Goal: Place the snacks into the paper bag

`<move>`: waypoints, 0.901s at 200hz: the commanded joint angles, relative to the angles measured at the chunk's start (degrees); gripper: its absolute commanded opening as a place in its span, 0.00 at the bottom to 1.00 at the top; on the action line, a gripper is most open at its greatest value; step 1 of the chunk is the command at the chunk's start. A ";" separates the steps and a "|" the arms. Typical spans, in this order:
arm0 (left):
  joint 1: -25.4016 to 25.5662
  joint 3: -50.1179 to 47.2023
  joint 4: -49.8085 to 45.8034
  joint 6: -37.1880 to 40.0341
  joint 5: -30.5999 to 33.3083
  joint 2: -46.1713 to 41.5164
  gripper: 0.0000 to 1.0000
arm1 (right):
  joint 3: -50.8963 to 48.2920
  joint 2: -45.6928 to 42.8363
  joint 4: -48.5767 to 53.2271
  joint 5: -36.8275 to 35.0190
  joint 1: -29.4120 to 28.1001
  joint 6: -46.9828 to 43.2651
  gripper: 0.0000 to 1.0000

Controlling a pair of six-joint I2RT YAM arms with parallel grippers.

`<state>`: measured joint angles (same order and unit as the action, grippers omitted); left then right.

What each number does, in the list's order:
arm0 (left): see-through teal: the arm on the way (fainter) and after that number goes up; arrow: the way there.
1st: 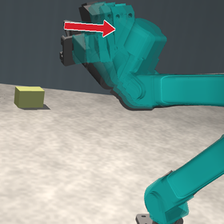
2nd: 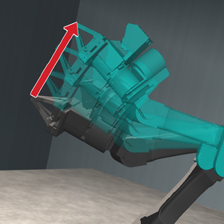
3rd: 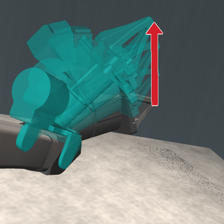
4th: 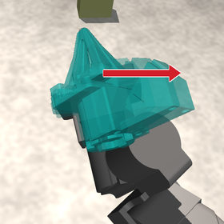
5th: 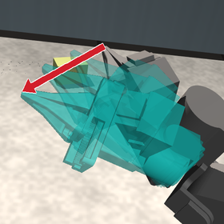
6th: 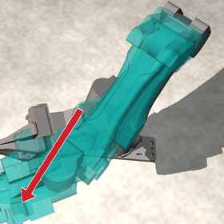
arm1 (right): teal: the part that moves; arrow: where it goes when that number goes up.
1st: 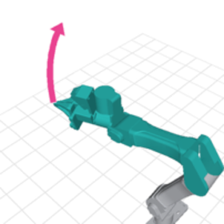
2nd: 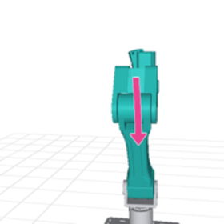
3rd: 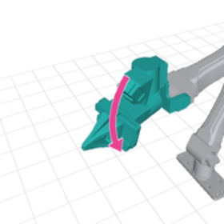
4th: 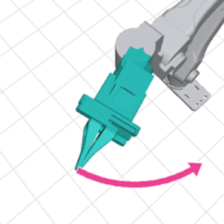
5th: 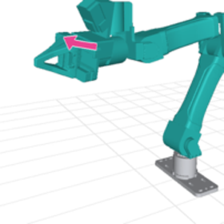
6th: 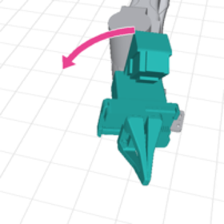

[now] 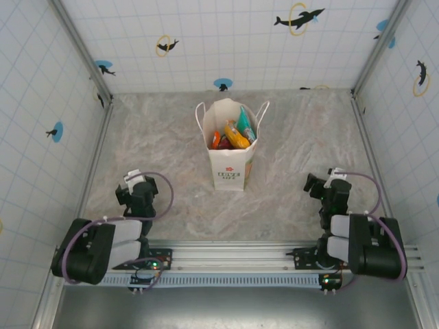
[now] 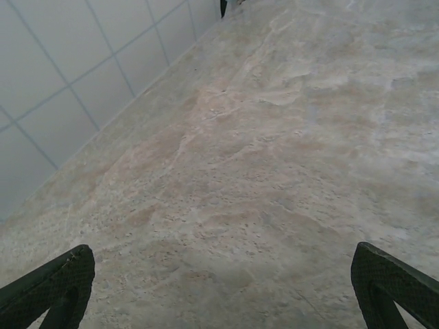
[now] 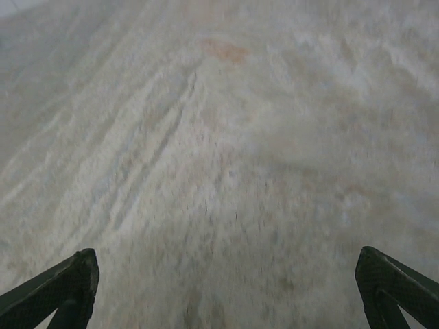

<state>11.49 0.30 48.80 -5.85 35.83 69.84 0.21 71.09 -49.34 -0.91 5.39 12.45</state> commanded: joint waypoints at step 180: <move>-11.27 -1.87 28.09 -0.69 -19.49 17.08 0.98 | -0.56 15.96 -23.42 -8.87 -7.73 -7.35 1.00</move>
<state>0.58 0.25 76.69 -5.02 17.30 87.37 0.16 87.18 -71.99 -8.25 -2.15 5.72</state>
